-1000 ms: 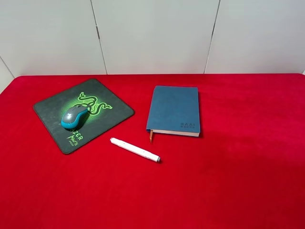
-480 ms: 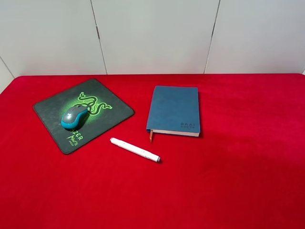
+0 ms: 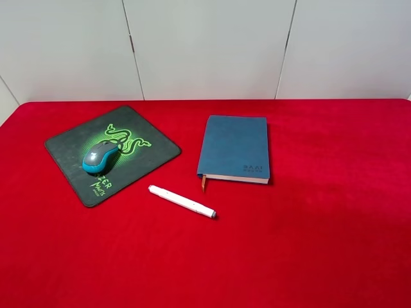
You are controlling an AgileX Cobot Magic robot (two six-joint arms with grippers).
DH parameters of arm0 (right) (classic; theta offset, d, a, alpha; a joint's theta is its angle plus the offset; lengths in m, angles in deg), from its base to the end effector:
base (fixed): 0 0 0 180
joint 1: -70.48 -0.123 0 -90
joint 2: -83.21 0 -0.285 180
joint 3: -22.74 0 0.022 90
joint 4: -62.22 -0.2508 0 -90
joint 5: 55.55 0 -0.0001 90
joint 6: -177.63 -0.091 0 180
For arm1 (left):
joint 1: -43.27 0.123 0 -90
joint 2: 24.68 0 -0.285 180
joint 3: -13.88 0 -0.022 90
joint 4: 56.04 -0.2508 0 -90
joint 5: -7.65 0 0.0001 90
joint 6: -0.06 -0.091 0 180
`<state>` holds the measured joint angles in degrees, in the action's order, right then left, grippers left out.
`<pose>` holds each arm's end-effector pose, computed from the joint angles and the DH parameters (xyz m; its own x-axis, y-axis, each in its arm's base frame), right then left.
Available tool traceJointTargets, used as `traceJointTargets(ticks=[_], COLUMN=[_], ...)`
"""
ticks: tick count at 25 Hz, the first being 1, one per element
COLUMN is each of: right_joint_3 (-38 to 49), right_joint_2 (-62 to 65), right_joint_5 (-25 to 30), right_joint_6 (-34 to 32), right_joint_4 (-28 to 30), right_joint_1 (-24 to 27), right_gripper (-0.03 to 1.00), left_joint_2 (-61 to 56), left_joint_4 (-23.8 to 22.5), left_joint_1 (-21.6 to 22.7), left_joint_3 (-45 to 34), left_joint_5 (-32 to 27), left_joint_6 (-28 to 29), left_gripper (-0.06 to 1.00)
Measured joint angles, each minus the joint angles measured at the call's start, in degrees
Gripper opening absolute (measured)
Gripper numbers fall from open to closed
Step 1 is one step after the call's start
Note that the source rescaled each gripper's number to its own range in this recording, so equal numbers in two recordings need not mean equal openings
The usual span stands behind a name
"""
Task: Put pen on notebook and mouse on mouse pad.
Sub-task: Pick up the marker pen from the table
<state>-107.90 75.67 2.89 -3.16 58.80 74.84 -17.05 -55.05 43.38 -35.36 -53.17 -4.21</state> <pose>-0.0020 0.0048 0.2769 -0.4242 0.0775 -0.9022 0.0493 0.9968 0.0624 -0.0039 -0.0014 0.2740 -0.4629 0.0652 -0.8840 0.0421 0.9978 0.0515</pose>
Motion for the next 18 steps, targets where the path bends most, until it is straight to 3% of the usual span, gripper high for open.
traceJointTargets(ticks=[12,18], right_joint_3=[-0.13,-5.5], right_joint_2=[-0.63,-13.64], right_joint_5=[0.0,0.0], right_joint_6=[0.0,4.27], right_joint_4=[-0.55,-1.81], right_joint_1=[0.0,0.0], right_gripper=[1.0,1.0], left_joint_2=[0.0,0.0], left_joint_4=[0.0,0.0], left_joint_1=[0.0,0.0], left_joint_3=[0.0,0.0], left_joint_5=[0.0,0.0], left_joint_6=[0.0,0.0], left_gripper=[1.0,1.0])
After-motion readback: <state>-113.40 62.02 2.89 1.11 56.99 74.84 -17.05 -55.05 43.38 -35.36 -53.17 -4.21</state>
